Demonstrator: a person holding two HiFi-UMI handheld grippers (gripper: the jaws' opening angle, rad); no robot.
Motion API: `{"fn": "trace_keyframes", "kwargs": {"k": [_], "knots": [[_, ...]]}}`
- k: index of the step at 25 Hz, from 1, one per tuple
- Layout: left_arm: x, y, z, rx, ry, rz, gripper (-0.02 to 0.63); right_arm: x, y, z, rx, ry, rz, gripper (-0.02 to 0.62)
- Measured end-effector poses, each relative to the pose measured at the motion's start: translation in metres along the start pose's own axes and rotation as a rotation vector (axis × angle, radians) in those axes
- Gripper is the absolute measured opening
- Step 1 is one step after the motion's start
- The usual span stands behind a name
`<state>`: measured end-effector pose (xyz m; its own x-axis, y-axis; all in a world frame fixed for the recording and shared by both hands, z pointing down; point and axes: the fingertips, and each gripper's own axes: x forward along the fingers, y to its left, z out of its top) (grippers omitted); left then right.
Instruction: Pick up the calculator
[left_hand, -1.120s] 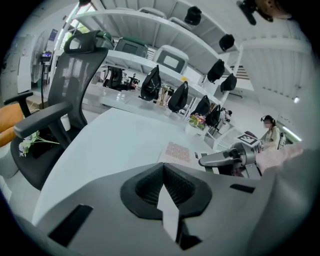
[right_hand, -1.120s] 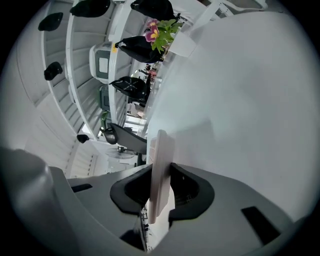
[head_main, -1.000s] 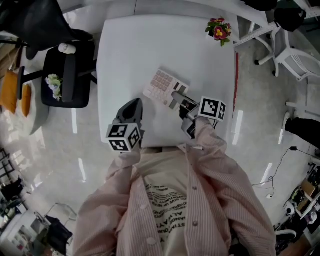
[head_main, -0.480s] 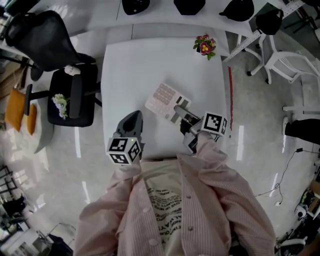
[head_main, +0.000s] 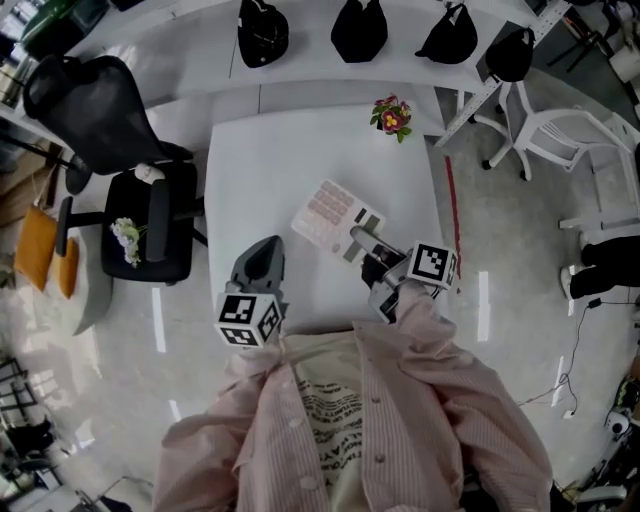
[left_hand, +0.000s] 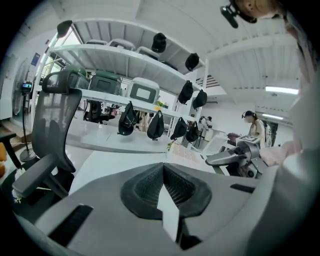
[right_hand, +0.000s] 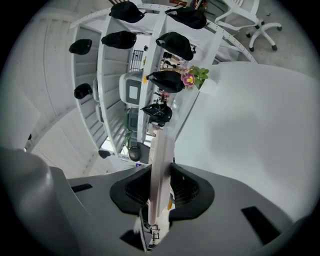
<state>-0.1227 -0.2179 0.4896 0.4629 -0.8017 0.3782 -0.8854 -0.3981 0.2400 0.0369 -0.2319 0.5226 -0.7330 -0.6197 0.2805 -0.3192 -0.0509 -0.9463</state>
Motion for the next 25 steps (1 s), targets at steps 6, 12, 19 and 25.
{"fn": "trace_keyframes", "kwargs": {"k": [6, 12, 19, 25], "knots": [[-0.009, -0.011, 0.024, 0.024, -0.065, -0.015, 0.000, -0.017, 0.023, 0.007, -0.026, -0.014, 0.026, 0.084], [-0.017, -0.014, 0.044, 0.040, -0.129, -0.013, 0.000, -0.027, 0.046, 0.016, -0.027, -0.040, 0.072, 0.084], [-0.020, -0.010, 0.062, 0.051, -0.181, -0.015, 0.000, -0.034, 0.064, 0.025, 0.010, -0.064, 0.123, 0.084], [-0.021, -0.005, 0.082, 0.069, -0.213, -0.005, 0.000, -0.041, 0.078, 0.037, 0.036, -0.072, 0.149, 0.084]]}}
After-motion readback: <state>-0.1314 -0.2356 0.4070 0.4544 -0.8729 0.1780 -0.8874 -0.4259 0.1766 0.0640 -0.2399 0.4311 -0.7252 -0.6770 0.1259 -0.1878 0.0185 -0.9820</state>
